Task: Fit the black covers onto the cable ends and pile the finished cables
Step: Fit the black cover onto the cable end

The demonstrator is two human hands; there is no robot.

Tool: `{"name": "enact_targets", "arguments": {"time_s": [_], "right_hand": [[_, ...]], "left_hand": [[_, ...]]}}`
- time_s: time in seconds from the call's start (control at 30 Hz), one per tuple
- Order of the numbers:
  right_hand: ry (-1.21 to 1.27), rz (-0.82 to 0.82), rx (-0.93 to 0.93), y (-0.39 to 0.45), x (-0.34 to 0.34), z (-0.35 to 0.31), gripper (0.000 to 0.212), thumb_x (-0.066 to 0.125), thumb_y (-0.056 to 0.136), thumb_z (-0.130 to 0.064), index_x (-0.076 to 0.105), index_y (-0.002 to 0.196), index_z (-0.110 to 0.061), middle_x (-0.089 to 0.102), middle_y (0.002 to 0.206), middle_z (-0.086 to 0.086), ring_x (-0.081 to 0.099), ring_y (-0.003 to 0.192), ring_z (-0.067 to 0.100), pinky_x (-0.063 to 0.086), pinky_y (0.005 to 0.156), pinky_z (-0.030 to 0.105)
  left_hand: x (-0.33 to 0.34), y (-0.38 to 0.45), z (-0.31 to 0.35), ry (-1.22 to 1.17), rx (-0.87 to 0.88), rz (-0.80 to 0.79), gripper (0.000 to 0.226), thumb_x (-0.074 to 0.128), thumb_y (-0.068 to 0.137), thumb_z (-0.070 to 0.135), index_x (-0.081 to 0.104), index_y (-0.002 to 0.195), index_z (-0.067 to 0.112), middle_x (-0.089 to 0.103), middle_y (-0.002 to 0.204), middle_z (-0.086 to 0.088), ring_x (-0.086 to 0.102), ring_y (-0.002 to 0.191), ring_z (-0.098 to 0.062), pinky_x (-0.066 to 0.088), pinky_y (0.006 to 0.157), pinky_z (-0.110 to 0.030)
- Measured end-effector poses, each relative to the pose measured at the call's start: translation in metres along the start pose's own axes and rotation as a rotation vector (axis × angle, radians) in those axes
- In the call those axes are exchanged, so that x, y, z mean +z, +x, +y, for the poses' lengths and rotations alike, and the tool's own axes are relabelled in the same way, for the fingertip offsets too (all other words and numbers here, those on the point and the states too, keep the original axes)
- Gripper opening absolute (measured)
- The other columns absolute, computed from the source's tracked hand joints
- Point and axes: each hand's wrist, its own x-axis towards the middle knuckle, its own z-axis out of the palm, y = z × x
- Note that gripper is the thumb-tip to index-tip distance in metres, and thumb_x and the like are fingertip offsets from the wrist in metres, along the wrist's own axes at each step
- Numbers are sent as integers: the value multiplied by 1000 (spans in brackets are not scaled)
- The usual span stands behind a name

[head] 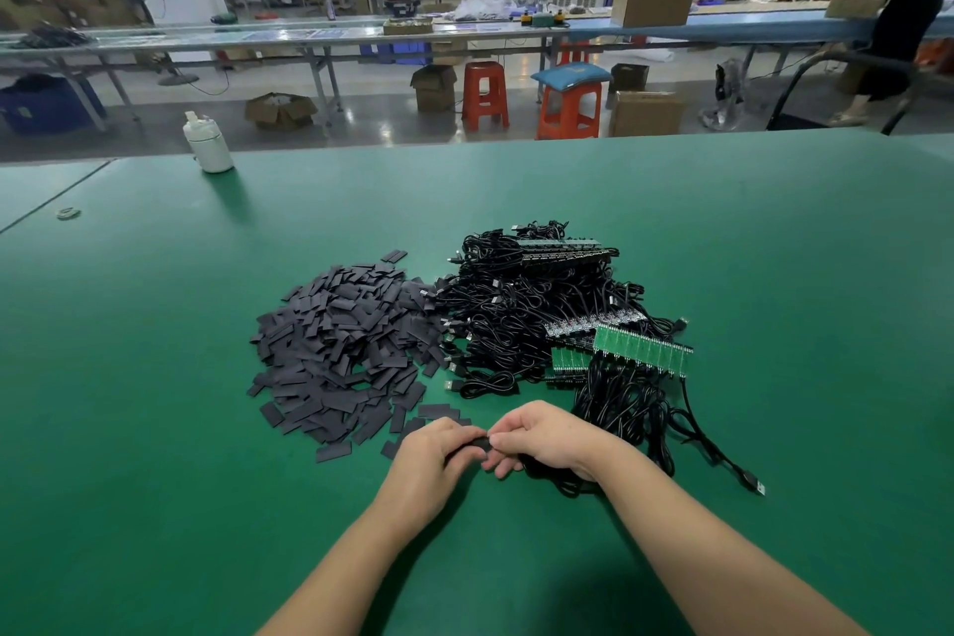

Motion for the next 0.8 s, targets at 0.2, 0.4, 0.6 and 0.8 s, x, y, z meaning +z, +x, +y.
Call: {"name": "enact_targets", "arguments": {"time_s": [0.2, 0.4, 0.6, 0.8], "right_hand": [[59, -3, 21, -3, -5, 1, 16, 60, 100, -12, 69, 106, -2, 78, 97, 11, 74, 84, 17, 56, 77, 24], [42, 30, -4, -2, 0, 5, 21, 60, 100, -11, 69, 110, 5, 77, 95, 13, 71, 77, 15, 56, 75, 22], [-23, 37, 4, -3, 1, 4, 17, 60, 100, -14, 73, 103, -2, 78, 92, 8, 71, 76, 13, 50, 65, 14], [-30, 39, 3, -3, 1, 6, 16, 61, 99, -15, 74, 98, -7, 78, 91, 7, 73, 79, 13, 52, 72, 16]], "left_hand": [[-2, -1, -1, -10, -49, 25, 24, 68, 91, 28, 73, 115, 26, 66, 97, 14, 59, 93, -2, 45, 86, -17], [2, -2, -1, -21, -51, 14, 25, 68, 91, 28, 73, 115, 24, 65, 96, 15, 57, 91, 3, 38, 82, -6], [6, -3, -2, -33, -50, 20, 23, 68, 91, 28, 73, 114, 27, 65, 94, 16, 56, 89, 5, 42, 81, -10], [10, -4, -3, -38, -46, 6, 21, 67, 92, 28, 73, 112, 29, 63, 92, 17, 55, 89, 6, 43, 81, -11]]}}
